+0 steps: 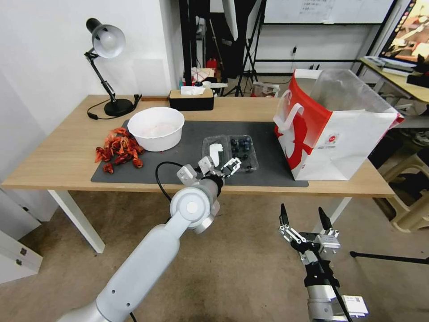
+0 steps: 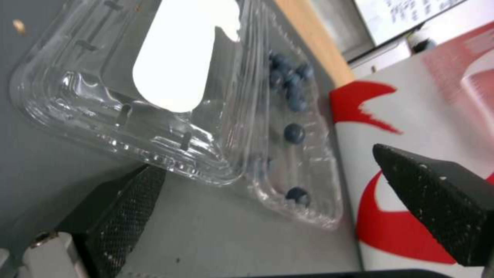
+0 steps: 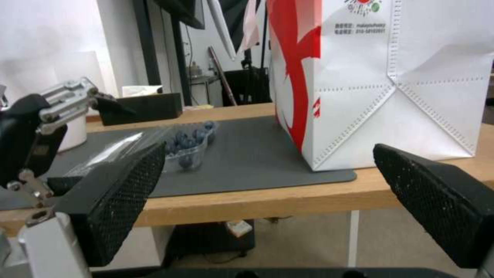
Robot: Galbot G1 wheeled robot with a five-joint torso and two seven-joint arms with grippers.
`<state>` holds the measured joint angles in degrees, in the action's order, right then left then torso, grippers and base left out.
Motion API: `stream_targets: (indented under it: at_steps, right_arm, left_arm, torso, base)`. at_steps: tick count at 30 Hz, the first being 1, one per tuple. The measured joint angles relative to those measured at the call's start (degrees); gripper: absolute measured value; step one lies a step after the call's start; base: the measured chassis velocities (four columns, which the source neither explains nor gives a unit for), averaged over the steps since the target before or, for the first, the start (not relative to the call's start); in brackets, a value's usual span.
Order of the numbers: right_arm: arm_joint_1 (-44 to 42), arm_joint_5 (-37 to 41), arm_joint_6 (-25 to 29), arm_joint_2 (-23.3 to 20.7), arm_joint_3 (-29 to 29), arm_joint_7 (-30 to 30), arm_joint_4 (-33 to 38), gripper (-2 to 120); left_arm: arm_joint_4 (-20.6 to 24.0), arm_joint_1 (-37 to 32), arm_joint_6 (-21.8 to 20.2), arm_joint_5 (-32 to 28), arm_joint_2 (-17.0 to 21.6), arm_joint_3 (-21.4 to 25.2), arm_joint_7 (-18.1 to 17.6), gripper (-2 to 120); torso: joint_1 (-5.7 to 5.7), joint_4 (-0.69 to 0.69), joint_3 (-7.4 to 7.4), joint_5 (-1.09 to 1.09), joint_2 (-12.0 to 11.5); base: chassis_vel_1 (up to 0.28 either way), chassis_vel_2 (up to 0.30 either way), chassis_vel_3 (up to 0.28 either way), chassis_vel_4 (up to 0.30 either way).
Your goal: Close the takeout container lid, then place the container into the takeout bag.
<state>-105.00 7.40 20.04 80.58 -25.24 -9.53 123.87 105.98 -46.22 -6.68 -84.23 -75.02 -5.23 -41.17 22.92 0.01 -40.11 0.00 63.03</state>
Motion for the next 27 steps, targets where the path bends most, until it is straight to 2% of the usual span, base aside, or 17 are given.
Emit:
stream_targets:
  at_steps: [4,7,9,11,17,20,23,26,27]
  right_arm:
    - [-0.1,-0.5,0.3,0.3,0.2,0.0,-0.3,100]
    - [-0.2,-0.7,0.4,0.4,0.3,0.1,-0.5,100]
    - [-0.2,-0.7,0.5,0.4,0.3,0.1,-0.5,100]
    - [-0.2,-0.9,0.5,0.4,0.3,0.1,-0.5,100]
    - [-0.2,-1.1,0.6,0.5,0.4,0.1,-0.5,100]
    - [-0.2,-1.2,0.6,0.6,0.4,0.0,-0.5,100]
    - [-0.2,-1.4,0.6,0.6,0.4,-0.1,-0.5,100]
    - [-0.2,-1.5,0.6,0.6,0.4,-0.1,-0.5,100]
    - [-0.2,-1.7,0.7,0.7,0.4,-0.2,-0.5,100]
  left_arm:
    - [0.4,-0.8,2.1,0.0,-0.5,0.6,2.3,100]
    - [0.6,-1.5,4.4,0.8,-0.8,0.8,5.4,100]
    - [0.6,-1.6,4.7,1.1,-0.8,0.8,5.9,100]
    - [0.7,-2.2,6.0,2.8,-0.7,0.8,8.2,100]
    - [0.7,-2.4,6.8,4.9,-0.4,1.1,10.7,100]
    - [0.4,-2.6,6.9,6.6,0.0,1.1,12.7,100]
    - [-0.6,-2.7,7.5,10.6,0.5,0.9,16.5,100]
    - [-1.2,-2.7,7.9,12.4,0.6,0.7,17.9,100]
    - [-2.1,-2.8,8.5,15.4,1.0,0.6,20.3,100]
  torso:
    - [0.00,-0.01,0.00,0.00,0.0]
    - [0.00,-0.01,0.00,0.00,0.0]
    - [0.00,-0.01,0.00,0.00,0.0]
    - [0.00,-0.01,0.00,0.00,0.0]
    - [0.00,-0.01,0.00,0.00,0.0]
    - [0.00,-0.01,0.00,0.00,0.0]
    - [0.00,-0.01,0.00,0.00,0.0]
    - [0.00,-0.02,0.00,0.00,0.0]
    - [0.00,-0.02,0.00,-0.01,0.0]
  base:
    - [0.000,0.000,0.000,0.000]
    - [0.000,0.000,0.000,0.000]
    - [0.000,0.000,0.000,0.000]
    - [0.000,0.000,0.000,0.000]
    - [0.000,0.000,0.000,0.000]
    - [0.000,0.000,0.000,0.000]
    - [0.000,0.000,0.000,0.000]
    - [0.000,0.000,0.000,0.000]
    - [0.000,0.000,0.000,0.000]
